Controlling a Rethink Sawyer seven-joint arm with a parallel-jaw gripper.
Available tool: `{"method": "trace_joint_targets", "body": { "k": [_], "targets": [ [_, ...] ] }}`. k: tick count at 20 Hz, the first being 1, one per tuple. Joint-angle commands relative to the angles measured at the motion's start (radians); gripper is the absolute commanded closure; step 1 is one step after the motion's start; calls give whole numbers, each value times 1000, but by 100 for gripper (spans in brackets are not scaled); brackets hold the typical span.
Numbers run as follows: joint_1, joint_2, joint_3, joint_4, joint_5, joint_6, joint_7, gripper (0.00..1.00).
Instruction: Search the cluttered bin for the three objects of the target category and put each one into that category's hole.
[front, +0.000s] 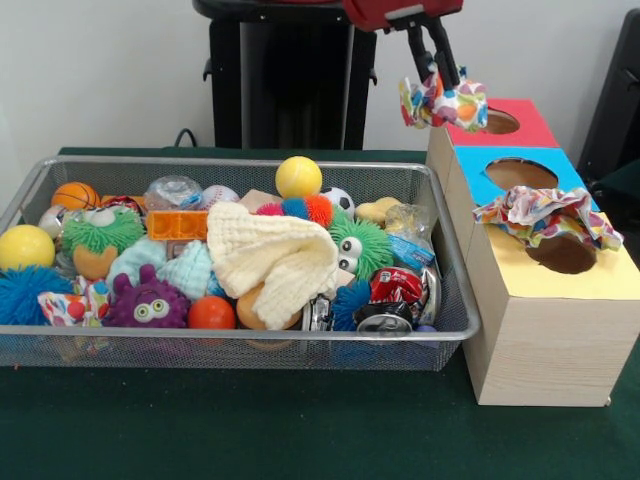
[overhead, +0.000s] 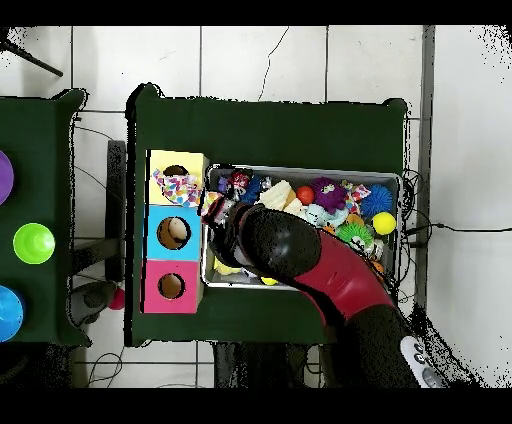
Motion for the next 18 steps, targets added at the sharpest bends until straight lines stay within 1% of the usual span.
{"method": "trace_joint_targets", "body": {
  "k": [1, 6, 10, 13, 14, 18],
  "targets": [
    [-46, 36, 139, 113, 67, -100, 80, 100],
    [-65, 60, 183, 131, 63, -147, 113, 100],
    [-99, 85, 250, 159, 79, -207, 153, 100],
    [-125, 91, 303, 183, 93, -239, 184, 100],
    [-137, 81, 326, 198, 101, -248, 199, 100],
    [-132, 46, 329, 213, 108, -232, 228, 100]
  ]
}}
